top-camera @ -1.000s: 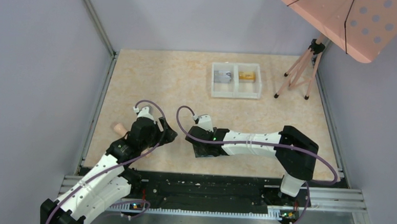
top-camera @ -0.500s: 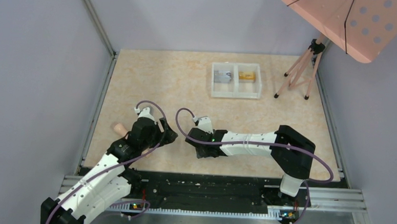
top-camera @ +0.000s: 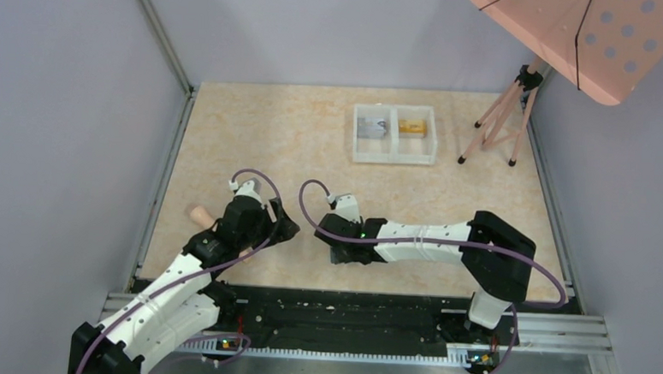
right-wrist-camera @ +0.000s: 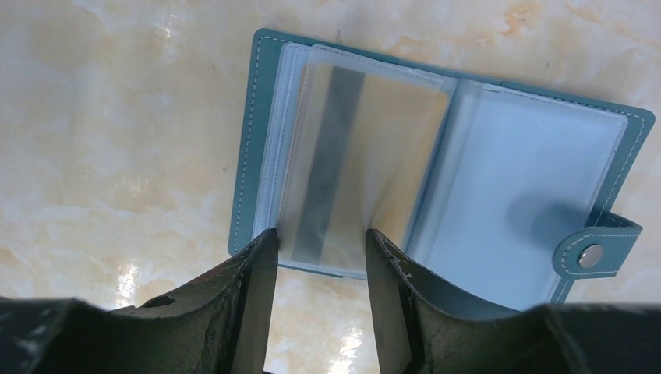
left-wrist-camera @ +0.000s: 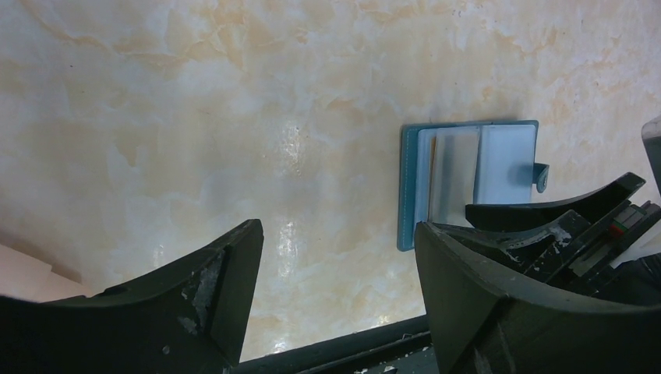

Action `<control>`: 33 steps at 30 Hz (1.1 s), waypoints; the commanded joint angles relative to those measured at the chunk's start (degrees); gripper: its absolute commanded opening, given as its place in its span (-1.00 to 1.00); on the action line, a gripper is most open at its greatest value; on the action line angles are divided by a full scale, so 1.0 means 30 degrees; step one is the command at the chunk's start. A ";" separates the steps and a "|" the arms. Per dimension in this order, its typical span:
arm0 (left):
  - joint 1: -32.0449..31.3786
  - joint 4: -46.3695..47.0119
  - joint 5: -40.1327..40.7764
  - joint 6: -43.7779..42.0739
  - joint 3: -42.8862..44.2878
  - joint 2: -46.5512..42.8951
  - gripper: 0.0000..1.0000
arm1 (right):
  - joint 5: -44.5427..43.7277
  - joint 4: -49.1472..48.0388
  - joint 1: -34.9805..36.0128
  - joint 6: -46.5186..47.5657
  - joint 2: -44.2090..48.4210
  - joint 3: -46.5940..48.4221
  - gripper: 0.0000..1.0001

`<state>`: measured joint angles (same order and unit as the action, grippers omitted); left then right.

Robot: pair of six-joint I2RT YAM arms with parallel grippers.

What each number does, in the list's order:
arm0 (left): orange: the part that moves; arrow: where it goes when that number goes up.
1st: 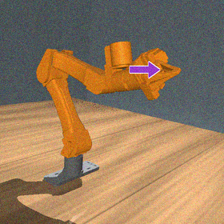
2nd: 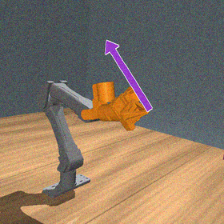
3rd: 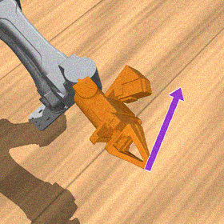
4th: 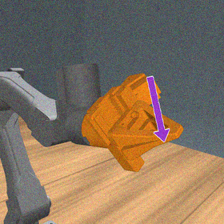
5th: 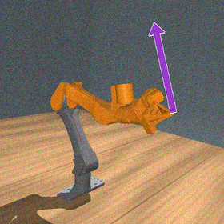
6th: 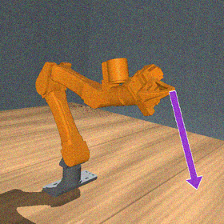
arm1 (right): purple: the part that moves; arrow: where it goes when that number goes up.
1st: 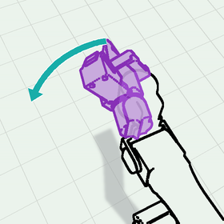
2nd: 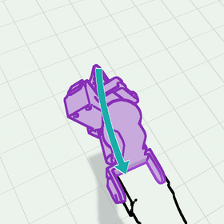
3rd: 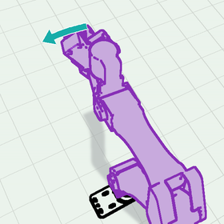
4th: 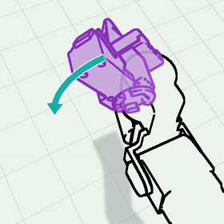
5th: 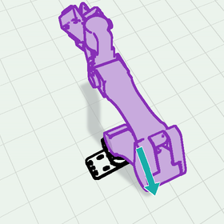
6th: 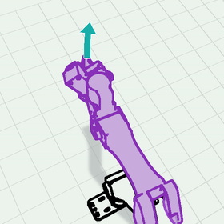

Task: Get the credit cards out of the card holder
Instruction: Remove the credit card from the card holder.

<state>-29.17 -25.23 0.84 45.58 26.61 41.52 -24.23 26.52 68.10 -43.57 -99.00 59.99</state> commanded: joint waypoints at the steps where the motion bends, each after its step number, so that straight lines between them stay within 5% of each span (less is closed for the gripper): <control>1: -0.0017 0.1165 -0.0190 0.0307 -0.0282 0.0080 0.53 | -0.0818 0.0286 -0.0028 -0.0114 0.1262 -0.0157 -0.11; 18: -0.0017 0.1627 -0.1148 0.0349 -0.0531 0.0307 0.52 | -0.1570 0.0452 -0.0123 -0.0218 0.2311 -0.0608 -0.10; 33: -0.0008 0.3651 -0.3591 0.1161 -0.1546 0.2118 0.45 | -0.0261 -0.0180 -0.0427 -0.0098 0.0462 -0.0402 0.31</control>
<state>-29.17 -17.67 -9.02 48.16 22.37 49.21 -25.43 27.42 67.59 -43.70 -96.03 58.41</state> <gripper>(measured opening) 0.729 0.645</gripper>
